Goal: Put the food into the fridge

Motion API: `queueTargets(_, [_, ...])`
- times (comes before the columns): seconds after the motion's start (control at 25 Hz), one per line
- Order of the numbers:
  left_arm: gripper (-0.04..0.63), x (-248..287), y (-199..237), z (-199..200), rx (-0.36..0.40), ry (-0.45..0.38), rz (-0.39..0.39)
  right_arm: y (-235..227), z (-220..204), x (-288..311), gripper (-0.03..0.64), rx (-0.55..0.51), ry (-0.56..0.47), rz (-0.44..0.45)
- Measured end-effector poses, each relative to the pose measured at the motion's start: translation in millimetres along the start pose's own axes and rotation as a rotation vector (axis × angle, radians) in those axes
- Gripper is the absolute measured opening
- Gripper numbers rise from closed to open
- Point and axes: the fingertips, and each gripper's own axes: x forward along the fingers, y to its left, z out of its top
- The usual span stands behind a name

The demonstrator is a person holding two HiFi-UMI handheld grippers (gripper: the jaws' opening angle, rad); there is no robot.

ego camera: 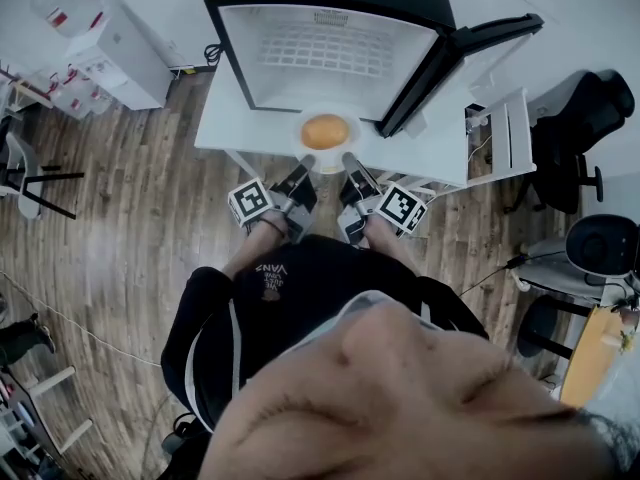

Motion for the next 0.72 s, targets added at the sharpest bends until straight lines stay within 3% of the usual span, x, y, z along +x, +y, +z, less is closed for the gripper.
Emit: queueTargets(0.72, [0.025, 19.8, 1.6, 72.3, -0.018, 0.123, -0.03, 8.7, 5.4, 66.4, 0.021, 0.006, -0.12, -0.034])
